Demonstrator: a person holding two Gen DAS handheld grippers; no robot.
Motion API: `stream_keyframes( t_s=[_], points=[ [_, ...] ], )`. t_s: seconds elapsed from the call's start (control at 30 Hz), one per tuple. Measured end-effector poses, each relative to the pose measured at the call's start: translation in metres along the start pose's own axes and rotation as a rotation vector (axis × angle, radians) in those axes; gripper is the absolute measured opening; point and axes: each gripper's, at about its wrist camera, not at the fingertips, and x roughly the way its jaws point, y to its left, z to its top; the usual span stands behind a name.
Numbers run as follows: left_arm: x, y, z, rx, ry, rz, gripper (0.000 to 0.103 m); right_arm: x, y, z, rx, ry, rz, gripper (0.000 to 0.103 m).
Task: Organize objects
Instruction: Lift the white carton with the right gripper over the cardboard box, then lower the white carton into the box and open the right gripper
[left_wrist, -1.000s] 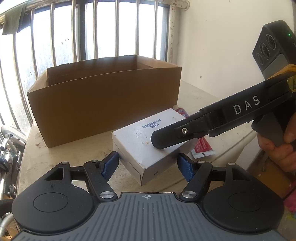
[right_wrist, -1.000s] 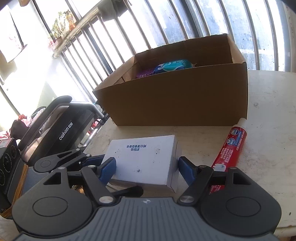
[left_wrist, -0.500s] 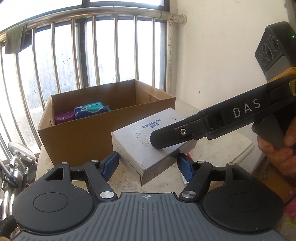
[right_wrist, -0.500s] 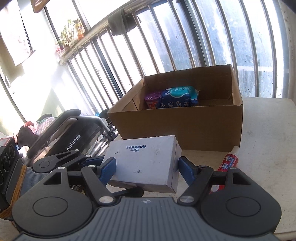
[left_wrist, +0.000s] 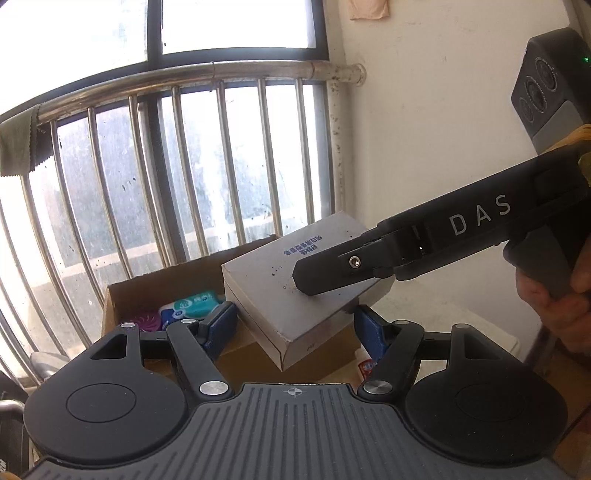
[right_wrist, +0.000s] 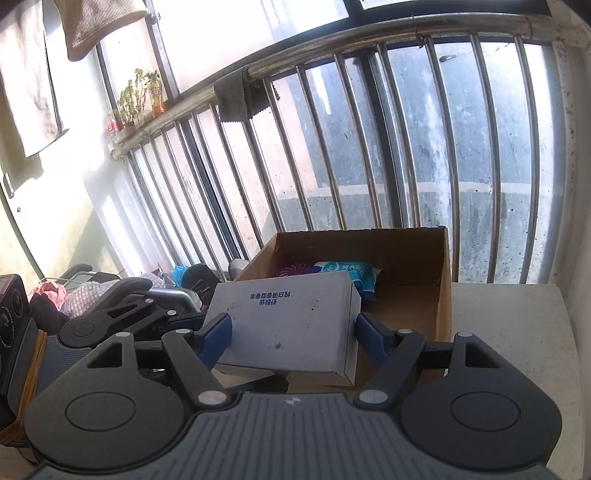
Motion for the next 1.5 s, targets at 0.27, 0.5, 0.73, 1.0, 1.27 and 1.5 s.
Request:
stream_keyframes(
  t_s=[0.27, 0.5, 0.73, 1.0, 1.27, 1.5],
  points=[
    [0.055, 0.033, 0.026, -0.039, 0.108, -0.003, 0.07, 0.05, -0.026, 0.043, 0.041, 0.056, -0.029, 0.078],
    [0.129, 0.067, 0.02, -0.066, 0.313, -0.012, 0.069, 0.127, -0.057, 0.047, 0.072, 0.16, -0.045, 0.078],
    [0.211, 0.102, 0.004, -0.175, 0.634, -0.111, 0.069, 0.208, -0.087, 0.048, 0.13, 0.406, -0.087, 0.077],
    [0.266, 0.097, -0.006, -0.068, 0.889, -0.144, 0.068, 0.249, -0.102, 0.049, 0.157, 0.612, -0.176, 0.065],
    [0.272, 0.106, -0.008, -0.147, 0.848, -0.169, 0.069, 0.252, -0.111, 0.049, 0.164, 0.617, -0.236, 0.062],
    [0.252, 0.119, -0.008, -0.176, 0.819, -0.182, 0.069, 0.227, -0.107, 0.06, 0.181, 0.574, -0.149, 0.073]
  ],
)
